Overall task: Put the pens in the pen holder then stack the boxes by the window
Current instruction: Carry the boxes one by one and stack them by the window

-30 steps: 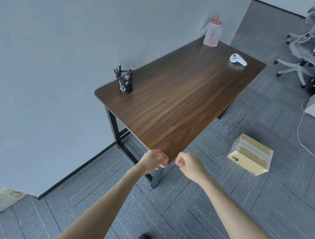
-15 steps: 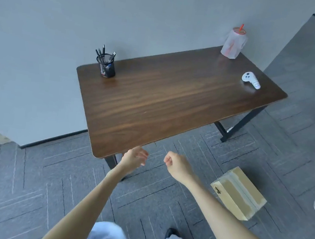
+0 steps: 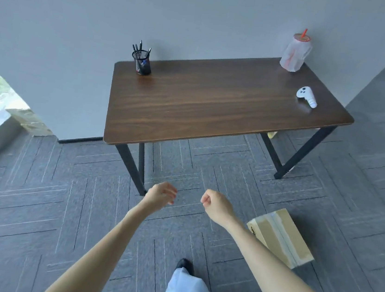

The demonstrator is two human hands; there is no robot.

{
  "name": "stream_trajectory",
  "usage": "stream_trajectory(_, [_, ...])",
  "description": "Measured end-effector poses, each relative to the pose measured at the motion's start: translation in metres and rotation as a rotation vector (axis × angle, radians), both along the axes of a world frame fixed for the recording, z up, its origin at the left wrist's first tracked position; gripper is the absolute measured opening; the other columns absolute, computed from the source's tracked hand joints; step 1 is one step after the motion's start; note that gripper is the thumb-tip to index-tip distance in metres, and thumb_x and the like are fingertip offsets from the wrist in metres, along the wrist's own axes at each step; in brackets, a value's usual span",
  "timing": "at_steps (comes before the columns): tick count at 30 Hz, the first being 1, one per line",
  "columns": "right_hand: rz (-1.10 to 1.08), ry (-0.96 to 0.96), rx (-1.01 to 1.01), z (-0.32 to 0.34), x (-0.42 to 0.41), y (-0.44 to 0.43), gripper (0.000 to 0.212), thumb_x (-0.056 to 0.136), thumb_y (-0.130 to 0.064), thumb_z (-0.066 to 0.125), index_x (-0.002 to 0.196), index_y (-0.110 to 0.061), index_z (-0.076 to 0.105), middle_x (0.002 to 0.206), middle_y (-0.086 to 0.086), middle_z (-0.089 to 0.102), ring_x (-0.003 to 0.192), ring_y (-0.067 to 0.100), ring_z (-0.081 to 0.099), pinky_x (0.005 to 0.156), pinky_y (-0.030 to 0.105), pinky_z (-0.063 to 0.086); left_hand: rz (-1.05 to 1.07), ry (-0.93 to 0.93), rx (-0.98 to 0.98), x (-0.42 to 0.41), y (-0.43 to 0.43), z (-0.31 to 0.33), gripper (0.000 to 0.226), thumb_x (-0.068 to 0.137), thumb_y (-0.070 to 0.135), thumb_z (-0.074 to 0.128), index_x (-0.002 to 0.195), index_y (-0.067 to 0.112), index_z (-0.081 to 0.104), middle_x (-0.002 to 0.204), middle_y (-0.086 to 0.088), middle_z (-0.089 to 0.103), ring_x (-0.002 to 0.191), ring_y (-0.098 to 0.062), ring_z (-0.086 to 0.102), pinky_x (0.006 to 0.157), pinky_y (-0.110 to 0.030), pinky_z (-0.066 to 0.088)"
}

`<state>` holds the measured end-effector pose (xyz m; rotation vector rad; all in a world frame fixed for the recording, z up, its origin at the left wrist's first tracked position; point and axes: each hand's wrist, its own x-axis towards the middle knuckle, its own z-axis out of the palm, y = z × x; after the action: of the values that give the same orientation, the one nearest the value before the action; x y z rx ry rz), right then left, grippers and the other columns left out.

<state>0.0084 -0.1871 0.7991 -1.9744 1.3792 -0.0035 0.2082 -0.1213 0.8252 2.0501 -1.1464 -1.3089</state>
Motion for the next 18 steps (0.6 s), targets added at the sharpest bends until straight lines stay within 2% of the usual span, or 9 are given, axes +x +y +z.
stream_trajectory(3, [0.03,0.007,-0.019,0.0,-0.038,0.025,0.019,0.091,-0.003,0.048,0.097,-0.014,0.062,0.102,0.001,0.067,0.084,0.014,0.057,0.068,0.025,0.041,0.048,0.003,-0.036,-0.037,0.03,0.006,0.026,0.091,-0.002,0.046,0.107,0.007,0.063,0.101,-0.009,0.07,0.081,-0.017,0.065,0.073,-0.03,0.053])
stream_trajectory(7, [0.083,0.016,-0.019,0.007,-0.083,0.057,0.016,0.092,-0.006,0.049,0.097,-0.015,0.062,0.101,-0.001,0.066,0.084,0.013,0.056,0.062,0.022,0.039,0.092,0.034,-0.024,-0.087,0.07,0.014,0.028,0.089,-0.003,0.044,0.106,0.008,0.064,0.104,-0.008,0.07,0.084,-0.017,0.066,0.072,-0.028,0.052])
stream_trajectory(14, [0.031,-0.025,0.083,0.013,-0.181,0.067,0.016,0.092,-0.006,0.046,0.092,-0.017,0.058,0.102,0.0,0.064,0.09,0.019,0.064,0.073,0.031,0.05,0.169,0.054,0.023,-0.183,0.088,0.011,0.025,0.09,0.0,0.05,0.11,0.007,0.064,0.105,-0.007,0.07,0.084,-0.015,0.066,0.072,-0.025,0.051])
stream_trajectory(18, [0.041,-0.012,0.115,-0.004,-0.262,0.054,0.016,0.091,-0.007,0.046,0.093,-0.017,0.058,0.101,0.001,0.065,0.09,0.02,0.064,0.075,0.033,0.051,0.229,0.066,0.063,-0.257,0.077,-0.01,0.026,0.09,0.0,0.049,0.11,0.007,0.063,0.106,-0.009,0.069,0.085,-0.017,0.065,0.075,-0.028,0.051])
